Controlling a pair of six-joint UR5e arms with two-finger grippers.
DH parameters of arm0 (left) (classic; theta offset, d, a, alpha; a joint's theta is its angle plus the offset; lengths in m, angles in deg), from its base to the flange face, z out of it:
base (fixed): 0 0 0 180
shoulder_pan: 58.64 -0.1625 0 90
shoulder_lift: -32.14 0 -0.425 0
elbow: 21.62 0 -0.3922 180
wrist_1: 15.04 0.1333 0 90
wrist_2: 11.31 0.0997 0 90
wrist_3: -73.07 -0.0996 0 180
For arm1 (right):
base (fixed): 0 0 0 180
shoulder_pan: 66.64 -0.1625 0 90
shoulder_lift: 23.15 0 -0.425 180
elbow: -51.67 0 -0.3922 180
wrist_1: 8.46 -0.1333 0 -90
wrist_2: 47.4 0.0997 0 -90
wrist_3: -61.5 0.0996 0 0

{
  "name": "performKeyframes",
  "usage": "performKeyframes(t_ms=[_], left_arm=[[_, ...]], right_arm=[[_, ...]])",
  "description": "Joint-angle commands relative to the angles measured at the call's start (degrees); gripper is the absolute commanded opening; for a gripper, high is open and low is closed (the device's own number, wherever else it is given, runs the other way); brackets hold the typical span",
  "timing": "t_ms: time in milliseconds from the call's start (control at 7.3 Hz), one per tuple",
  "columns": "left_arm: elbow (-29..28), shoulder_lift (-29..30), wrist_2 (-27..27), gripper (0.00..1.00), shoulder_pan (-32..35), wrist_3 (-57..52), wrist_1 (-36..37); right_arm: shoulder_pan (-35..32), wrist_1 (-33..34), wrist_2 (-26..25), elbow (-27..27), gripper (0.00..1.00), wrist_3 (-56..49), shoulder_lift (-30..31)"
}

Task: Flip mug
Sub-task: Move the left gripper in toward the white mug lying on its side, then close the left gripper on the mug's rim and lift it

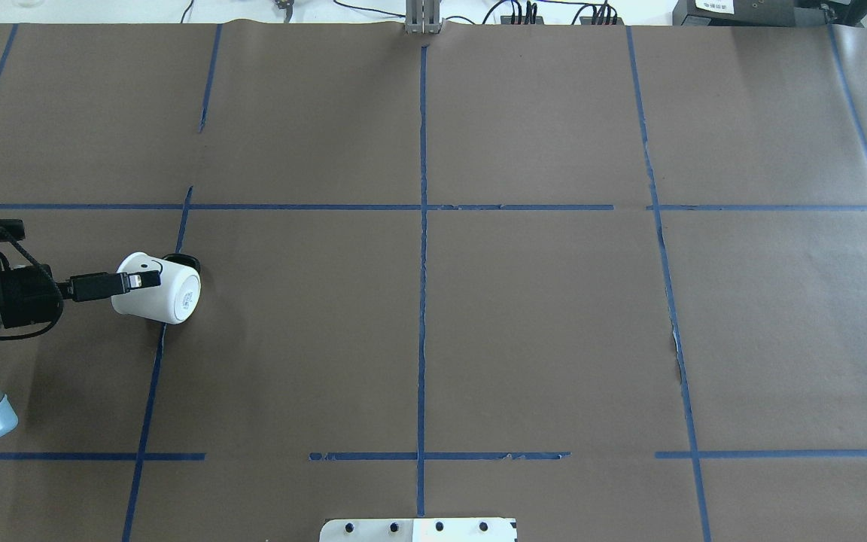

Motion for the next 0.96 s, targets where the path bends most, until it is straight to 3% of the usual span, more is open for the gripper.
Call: performKeyframes(t_ms=[0, 411, 685, 822], left_arm=[[0.5, 0.38, -8.52, 0.0, 0.09, 3.49, -0.17], [2.26, 8.52, -8.9, 0.0, 0.27, 16.71, 0.0], [4.27, 11.89, -8.81, 0.0, 0.53, 19.75, 2.1], [7.85, 11.89, -10.03, 0.0, 0.62, 19.67, 11.86]], right_arm=[[0.0, 0.0, 0.0, 0.0, 1.0, 0.0, 0.0], [0.0, 0.0, 0.0, 0.0, 1.0, 0.0, 0.0], [0.0, 0.0, 0.0, 0.0, 1.0, 0.0, 0.0], [0.0, 0.0, 0.0, 0.0, 1.0, 0.0, 0.0]])
